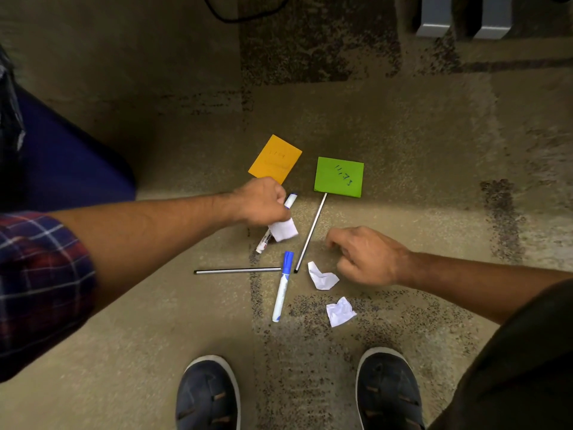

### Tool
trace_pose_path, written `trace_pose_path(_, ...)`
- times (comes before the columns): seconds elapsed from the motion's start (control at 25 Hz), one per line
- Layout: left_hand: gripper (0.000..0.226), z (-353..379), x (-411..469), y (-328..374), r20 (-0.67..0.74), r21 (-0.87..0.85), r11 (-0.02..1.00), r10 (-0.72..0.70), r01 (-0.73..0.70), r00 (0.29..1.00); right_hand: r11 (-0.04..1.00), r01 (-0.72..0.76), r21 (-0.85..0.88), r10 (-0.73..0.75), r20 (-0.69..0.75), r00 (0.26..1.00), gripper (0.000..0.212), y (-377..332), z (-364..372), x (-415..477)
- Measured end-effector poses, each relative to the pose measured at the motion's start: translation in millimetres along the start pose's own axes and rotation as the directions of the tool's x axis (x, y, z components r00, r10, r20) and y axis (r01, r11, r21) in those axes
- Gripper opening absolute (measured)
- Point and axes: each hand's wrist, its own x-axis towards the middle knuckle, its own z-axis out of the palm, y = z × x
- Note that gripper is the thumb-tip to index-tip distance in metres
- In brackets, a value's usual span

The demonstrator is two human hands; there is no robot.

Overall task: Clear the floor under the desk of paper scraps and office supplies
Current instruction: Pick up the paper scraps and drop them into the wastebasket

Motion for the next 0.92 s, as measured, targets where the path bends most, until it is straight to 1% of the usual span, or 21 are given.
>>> trace_pose_path(0.08,0.030,-13.2,2.2,-0.5,-0.086,-0.060,0.998,0.003,-0.008,0.996,0.995,0.067,-0.069,-0.062,0.068,0.996,0.032,-4.8,7.3,-3.0)
trace_pose_path(0.12,0.032,-19.3,3.0,-1.0,-0.122,-0.117,0.993,0.007,-0.021,0.992,0.991,0.092,-0.096,-0.081,0.114,0.990,0.037,-7.0,11.4,-3.3)
trace_pose_path(0.2,0.032,-27.4,3.9,0.0,-0.182,-0.233,0.971,0.002,-0.045,0.983,0.984,0.108,-0.144,-0.086,0.151,0.985,0.048,-10.9,21.4,-2.8)
trace_pose_path(0.28,0.026,-29.8,5.8,1.7,-0.228,-0.258,0.964,0.006,-0.066,0.974,0.983,0.082,-0.166,-0.066,0.098,0.993,0.059,-15.0,32.0,-2.6)
trace_pose_path(0.36,0.029,-26.0,5.5,0.9,-0.290,-0.272,0.956,0.024,-0.107,0.957,0.980,0.055,-0.192,-0.049,0.036,0.998,0.065,-19.6,41.4,-4.3)
trace_pose_path(0.4,0.030,-22.7,3.3,0.8,-0.338,-0.256,0.956,0.051,-0.144,0.940,0.977,0.055,-0.207,-0.052,0.019,0.998,0.064,-21.0,45.4,-5.3)
trace_pose_path(0.44,0.028,-18.8,-0.7,1.5,-0.400,-0.200,0.959,0.105,-0.199,0.910,0.974,0.060,-0.218,-0.058,0.013,0.998,0.059,-21.6,48.9,-5.6)
trace_pose_path(0.48,0.024,-13.9,-5.7,2.2,-0.458,-0.110,0.959,0.186,-0.263,0.869,0.974,0.064,-0.219,-0.063,0.015,0.998,0.051,-20.9,50.9,-4.7)
trace_pose_path(0.56,0.022,-0.5,-17.7,2.9,-0.488,0.058,0.923,0.358,-0.380,0.796,0.982,0.066,-0.178,-0.066,0.010,0.998,0.029,-16.9,50.9,-1.8)
trace_pose_path(0.64,0.022,18.2,-29.7,2.8,-0.449,0.137,0.891,0.445,-0.432,0.775,0.997,0.038,-0.073,-0.040,-0.031,0.999,0.017,-12.3,47.0,2.3)
trace_pose_path(0.72,0.018,43.6,-40.5,3.9,-0.406,0.180,0.877,0.479,-0.445,0.778,0.996,-0.047,0.075,0.056,-0.123,0.991,0.018,-6.7,40.0,5.4)
trace_pose_path(0.76,0.014,56.5,-45.5,5.9,-0.371,0.204,0.872,0.489,-0.444,0.790,0.987,-0.094,0.133,0.118,-0.187,0.975,0.020,-1.9,34.9,7.9)
trace_pose_path(0.8,0.010,69.1,-49.4,8.9,-0.304,0.234,0.863,0.503,-0.449,0.809,0.976,-0.138,0.168,0.177,-0.249,0.952,0.021,4.8,29.2,10.8)
trace_pose_path(0.84,0.014,80.2,-52.3,12.5,-0.197,0.266,0.847,0.516,-0.461,0.834,0.966,-0.176,0.188,0.226,-0.294,0.929,0.022,12.8,22.5,13.8)
trace_pose_path(0.88,0.024,91.7,-54.4,15.9,-0.057,0.289,0.823,0.525,-0.489,0.849,0.957,-0.203,0.206,0.262,-0.321,0.910,0.022,20.8,15.4,16.0)
trace_pose_path(0.92,0.036,103.1,-55.5,18.9,0.092,0.299,0.794,0.529,-0.530,0.844,0.950,-0.214,0.226,0.283,-0.334,0.899,0.023,28.0,8.5,18.0)
